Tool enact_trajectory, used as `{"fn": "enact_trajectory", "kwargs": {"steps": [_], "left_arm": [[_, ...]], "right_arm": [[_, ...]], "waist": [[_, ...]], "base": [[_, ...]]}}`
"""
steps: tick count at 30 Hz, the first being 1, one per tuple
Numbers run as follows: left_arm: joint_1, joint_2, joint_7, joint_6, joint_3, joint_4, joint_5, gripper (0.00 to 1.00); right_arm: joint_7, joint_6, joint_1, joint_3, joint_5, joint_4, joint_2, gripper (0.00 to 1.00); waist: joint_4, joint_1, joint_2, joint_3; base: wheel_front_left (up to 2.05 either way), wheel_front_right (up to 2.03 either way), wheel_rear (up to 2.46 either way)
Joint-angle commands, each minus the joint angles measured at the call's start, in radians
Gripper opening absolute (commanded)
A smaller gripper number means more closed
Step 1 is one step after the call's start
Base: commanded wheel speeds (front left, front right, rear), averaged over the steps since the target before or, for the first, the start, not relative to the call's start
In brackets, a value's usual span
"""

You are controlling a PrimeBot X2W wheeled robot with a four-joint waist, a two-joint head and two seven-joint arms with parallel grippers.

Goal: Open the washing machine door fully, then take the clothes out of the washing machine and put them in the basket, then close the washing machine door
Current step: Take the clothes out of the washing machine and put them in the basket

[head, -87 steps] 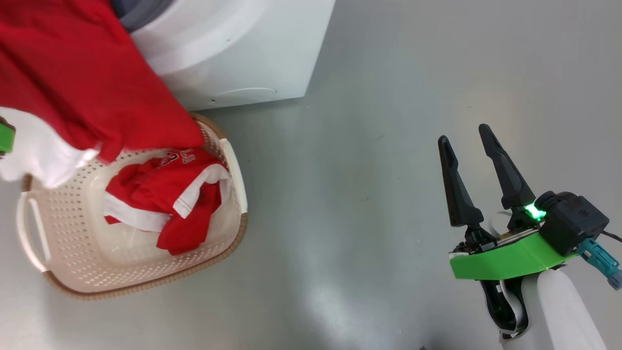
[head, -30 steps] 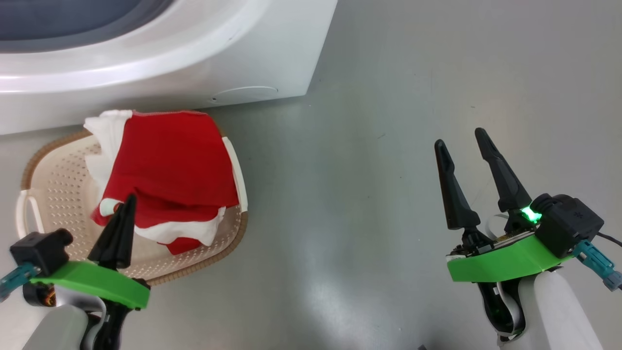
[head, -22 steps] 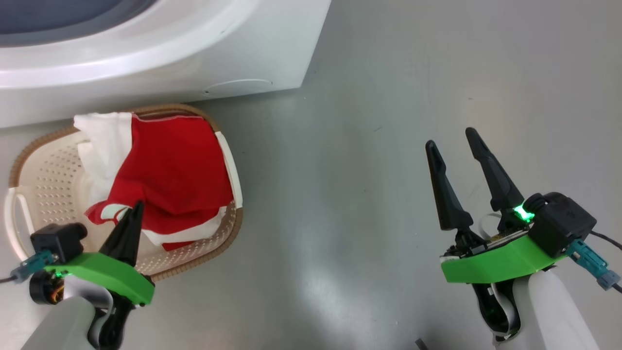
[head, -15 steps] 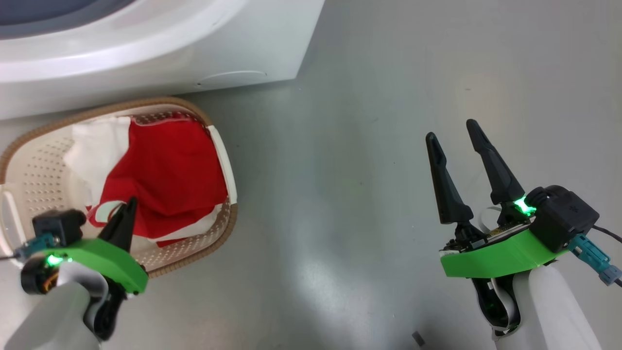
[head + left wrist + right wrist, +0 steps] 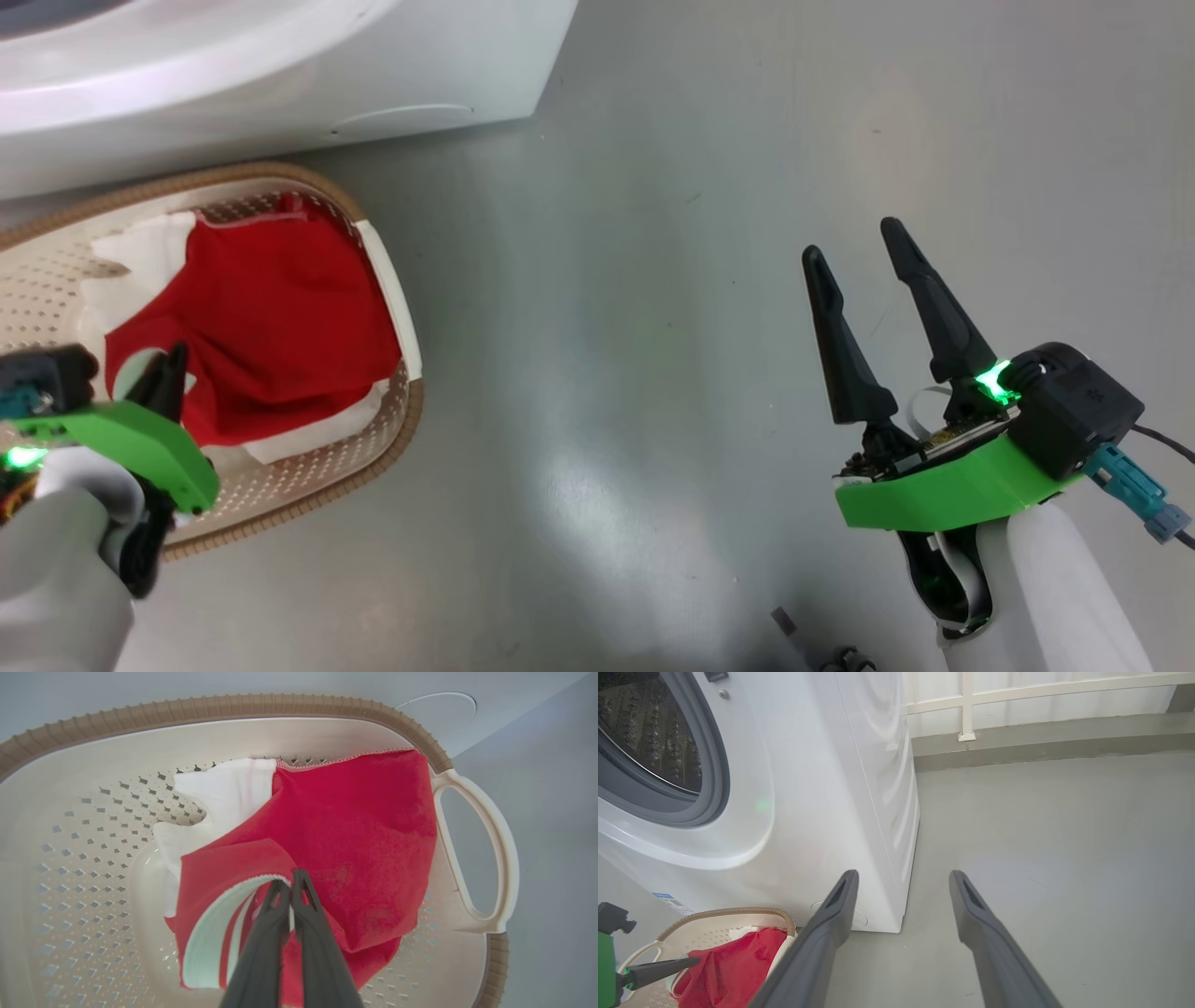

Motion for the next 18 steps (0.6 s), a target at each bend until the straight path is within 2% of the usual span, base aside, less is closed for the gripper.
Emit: {"fn": "enact_trajectory", "kwargs": {"steps": [1,3,4,5,6,7,8,18], "left_arm": [[-0.024,0.046,-0.002,-0.003,0.004,0.013,-0.015,0.0],[-0.041,0.048,0.0,-0.003,-0.017,0.025,-0.027,0.0],[-0.047,0.048,0.004,-0.003,-0.027,0.029,-0.035,0.33],[-0.052,0.048,0.007,-0.003,-0.037,0.032,-0.042,0.46],[-0.057,0.048,0.008,-0.003,-0.046,0.033,-0.05,0.65],[-0.061,0.048,0.008,-0.003,-0.054,0.034,-0.058,0.89],[-0.063,0.048,0.007,-0.003,-0.063,0.034,-0.065,1.0],[-0.072,0.049,-0.001,-0.003,-0.115,0.027,-0.137,1.0]], "right_arm": [[-0.005,0.002,-0.006,0.016,0.013,-0.028,0.005,1.0],[-0.005,0.002,-0.009,0.015,0.013,-0.03,0.005,1.0],[-0.005,0.002,-0.01,0.015,0.013,-0.029,0.005,1.0],[-0.005,0.002,-0.012,0.015,0.012,-0.028,0.005,1.0],[-0.005,0.002,-0.013,0.014,0.012,-0.027,0.005,1.0],[-0.005,0.002,-0.014,0.014,0.012,-0.026,0.005,1.0],[-0.005,0.002,-0.015,0.013,0.012,-0.025,0.005,1.0],[-0.005,0.002,-0.022,0.009,0.009,-0.014,0.005,1.0]], "waist": [[-0.003,0.0,-0.0001,0.012],[-0.004,0.0,-0.0001,0.018],[-0.003,0.0,-0.0001,0.019],[-0.003,0.0,-0.0001,0.019],[-0.002,0.0,-0.0001,0.019],[-0.001,0.0,-0.0001,0.018],[0.0,0.0,-0.0001,0.017],[0.016,0.0,-0.0001,-0.006]], "base": [[0.0,0.0,0.0],[0.0,0.0,0.0],[0.0,0.0,0.0],[0.0,0.0,0.0],[0.0,0.0,0.0],[0.0,0.0,0.0],[0.0,0.0,0.0],[0.0,0.0,0.0]]}}
